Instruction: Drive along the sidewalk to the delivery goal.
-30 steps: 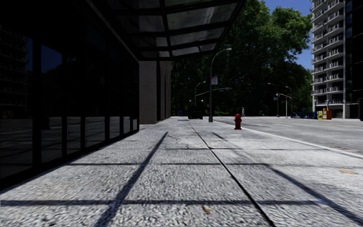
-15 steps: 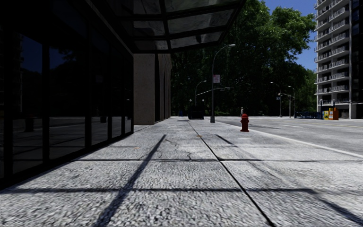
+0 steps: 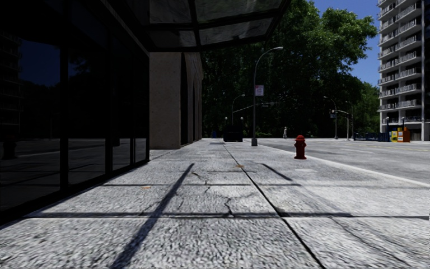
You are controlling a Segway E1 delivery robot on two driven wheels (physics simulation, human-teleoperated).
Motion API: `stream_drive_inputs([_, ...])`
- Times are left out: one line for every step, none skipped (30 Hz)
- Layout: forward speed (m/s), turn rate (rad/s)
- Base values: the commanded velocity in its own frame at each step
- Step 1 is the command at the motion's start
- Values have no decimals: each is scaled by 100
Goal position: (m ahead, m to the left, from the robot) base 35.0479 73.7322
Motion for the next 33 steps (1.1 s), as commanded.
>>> stream_drive_inputs([193, 0])
stream_drive_inputs([193, 0])
stream_drive_inputs([193, 0])
stream_drive_inputs([193, 0])
stream_drive_inputs([193, 0])
stream_drive_inputs([193, 0])
stream_drive_inputs([193, 0])
stream_drive_inputs([193, 0])
stream_drive_inputs([193, 0])
stream_drive_inputs([193, 0])
stream_drive_inputs([193, 0])
stream_drive_inputs([193, 0])
stream_drive_inputs([193, 0])
stream_drive_inputs([193, 0])
stream_drive_inputs([193, 0])
stream_drive_inputs([193, 0])
stream_drive_inputs([193, 0])
stream_drive_inputs([193, 0])
stream_drive_inputs([193, 0])
stream_drive_inputs([193, 0])
stream_drive_inputs([193, 0])
stream_drive_inputs([193, 0])
stream_drive_inputs([193, 0])
stream_drive_inputs([193, 0])
stream_drive_inputs([193, 0])
stream_drive_inputs([193, 0])
stream_drive_inputs([193, 0])
stream_drive_inputs([193, 0])
stream_drive_inputs([193, 0])
stream_drive_inputs([193, 0])
stream_drive_inputs([193, 0])
stream_drive_inputs([193, 0])
stream_drive_inputs([193, 0])
